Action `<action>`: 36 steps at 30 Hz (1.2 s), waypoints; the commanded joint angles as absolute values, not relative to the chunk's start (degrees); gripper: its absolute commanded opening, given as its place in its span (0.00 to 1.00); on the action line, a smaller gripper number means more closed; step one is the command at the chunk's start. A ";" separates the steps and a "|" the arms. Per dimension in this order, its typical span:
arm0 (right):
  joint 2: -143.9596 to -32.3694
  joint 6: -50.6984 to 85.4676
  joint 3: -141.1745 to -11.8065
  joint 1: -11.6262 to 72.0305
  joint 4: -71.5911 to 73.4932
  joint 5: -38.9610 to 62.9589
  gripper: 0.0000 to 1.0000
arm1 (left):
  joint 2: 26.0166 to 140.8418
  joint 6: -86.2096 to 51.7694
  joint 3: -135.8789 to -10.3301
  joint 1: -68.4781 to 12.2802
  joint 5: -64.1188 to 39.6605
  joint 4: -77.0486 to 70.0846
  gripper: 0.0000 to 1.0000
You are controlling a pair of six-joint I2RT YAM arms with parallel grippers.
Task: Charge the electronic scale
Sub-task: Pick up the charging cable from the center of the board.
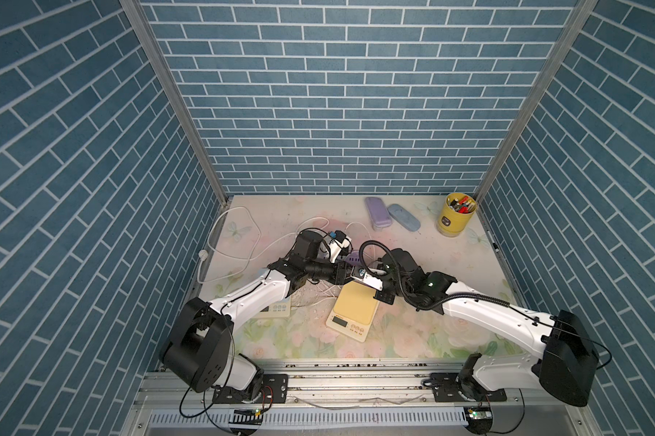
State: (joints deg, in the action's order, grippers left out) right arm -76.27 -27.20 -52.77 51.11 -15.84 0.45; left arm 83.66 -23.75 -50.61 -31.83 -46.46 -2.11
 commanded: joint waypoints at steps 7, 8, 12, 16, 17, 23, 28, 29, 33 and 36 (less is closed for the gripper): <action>-79.12 -23.12 -54.94 51.06 -15.40 -2.83 0.00 | 85.83 -26.03 -50.62 -32.27 -48.65 -4.15 0.17; -78.95 -23.12 -54.76 50.99 -15.02 -2.51 0.00 | 85.73 -26.02 -50.71 -32.28 -48.51 -4.13 0.11; -78.02 -23.87 -53.13 51.04 -12.91 -0.37 0.00 | 85.53 -25.33 -51.30 -32.27 -48.52 -3.00 0.01; -75.19 -25.31 -49.17 51.03 -7.58 2.56 0.14 | 85.44 -24.40 -52.11 -32.32 -48.12 -0.66 0.00; -74.45 -25.31 -48.28 51.03 -6.35 2.71 0.20 | 85.43 -24.14 -52.36 -32.31 -47.98 0.01 0.00; -72.89 -26.65 -46.59 51.03 -4.70 3.85 0.27 | 85.78 -23.90 -52.56 -32.33 -48.55 0.45 0.00; -73.08 -28.14 -46.64 51.01 -4.62 4.90 0.20 | 86.35 -23.90 -52.62 -32.31 -50.04 0.35 0.00; -73.20 -28.43 -46.75 51.03 -4.68 4.83 0.19 | 86.39 -23.76 -52.65 -32.34 -50.22 0.43 0.00; -74.24 -29.61 -47.85 51.00 -6.07 4.84 0.13 | 86.13 -23.36 -52.82 -32.28 -50.42 1.23 0.00; -74.77 -30.19 -48.33 51.00 -6.89 4.83 0.13 | 86.04 -23.15 -52.76 -32.27 -50.42 1.49 0.00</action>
